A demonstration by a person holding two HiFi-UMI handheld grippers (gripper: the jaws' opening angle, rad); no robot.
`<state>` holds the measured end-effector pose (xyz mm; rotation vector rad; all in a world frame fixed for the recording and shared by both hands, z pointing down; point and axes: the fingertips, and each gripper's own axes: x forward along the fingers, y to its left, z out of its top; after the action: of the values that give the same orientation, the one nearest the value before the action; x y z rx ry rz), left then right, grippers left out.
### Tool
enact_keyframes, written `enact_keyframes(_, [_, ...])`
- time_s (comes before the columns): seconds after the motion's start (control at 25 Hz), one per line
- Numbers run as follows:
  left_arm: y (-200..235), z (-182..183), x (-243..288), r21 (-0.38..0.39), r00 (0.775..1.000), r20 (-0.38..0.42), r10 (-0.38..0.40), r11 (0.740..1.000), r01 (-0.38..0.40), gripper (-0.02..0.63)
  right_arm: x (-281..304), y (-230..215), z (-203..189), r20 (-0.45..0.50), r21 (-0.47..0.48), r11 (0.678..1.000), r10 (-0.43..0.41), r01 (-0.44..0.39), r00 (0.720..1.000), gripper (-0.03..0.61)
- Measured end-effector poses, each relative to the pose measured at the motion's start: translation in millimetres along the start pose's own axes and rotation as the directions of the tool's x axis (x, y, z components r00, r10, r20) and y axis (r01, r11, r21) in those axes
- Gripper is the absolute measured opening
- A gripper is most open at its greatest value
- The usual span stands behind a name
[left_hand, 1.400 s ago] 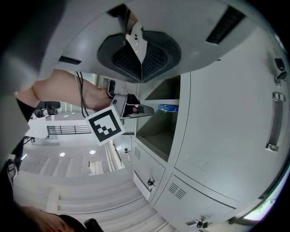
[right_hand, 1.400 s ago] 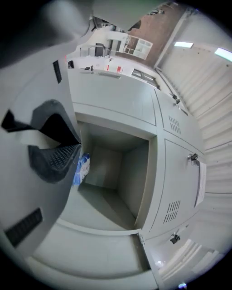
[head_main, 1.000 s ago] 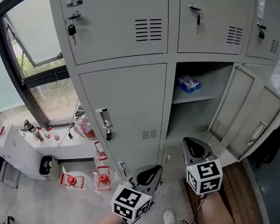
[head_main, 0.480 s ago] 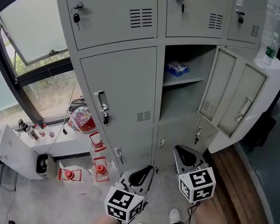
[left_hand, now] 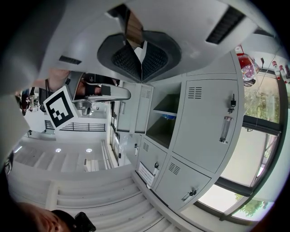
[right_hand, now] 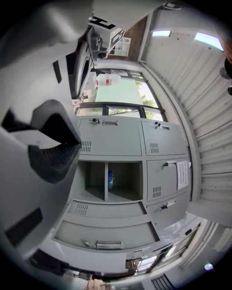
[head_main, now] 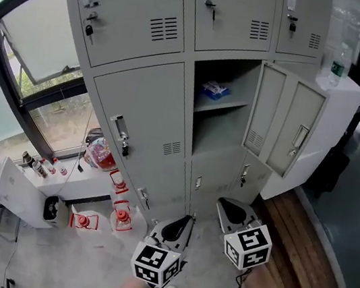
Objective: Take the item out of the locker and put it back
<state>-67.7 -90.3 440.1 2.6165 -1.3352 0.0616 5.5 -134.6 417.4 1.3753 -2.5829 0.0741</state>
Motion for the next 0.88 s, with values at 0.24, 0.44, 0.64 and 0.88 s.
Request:
enact_keyframes(0.24, [-34.4, 4.9, 13.9, -0.005, 0.999, 0.018, 0.044, 0.999, -0.044, 0.018, -27.6, -17.4, -2.2, 0.005, -0.013, 0.998, 0.06, -0.06, 0.998, 0.052])
enact_keyframes(0.44, [-61.5, 3.5, 24.2, -0.008, 0.996, 0.031, 0.081, 0.997, -0.08, 0.018, -46.6, -30.0, -7.6, 0.01, -0.018, 0.994, 0.111, -0.111, 0.994, 0.052])
enact_keyframes(0.64, [-79.8, 1.8, 31.6, -0.015, 0.992, 0.043, 0.117, 0.993, -0.116, 0.018, -60.2, -43.5, -12.2, 0.011, -0.016, 0.989, 0.148, -0.148, 0.989, 0.052])
enact_keyframes(0.88, [-97.1, 1.3, 37.3, -0.012, 0.989, 0.046, 0.143, 0.99, -0.143, 0.018, -70.5, -52.3, -16.3, 0.011, -0.028, 0.983, 0.181, -0.181, 0.983, 0.052])
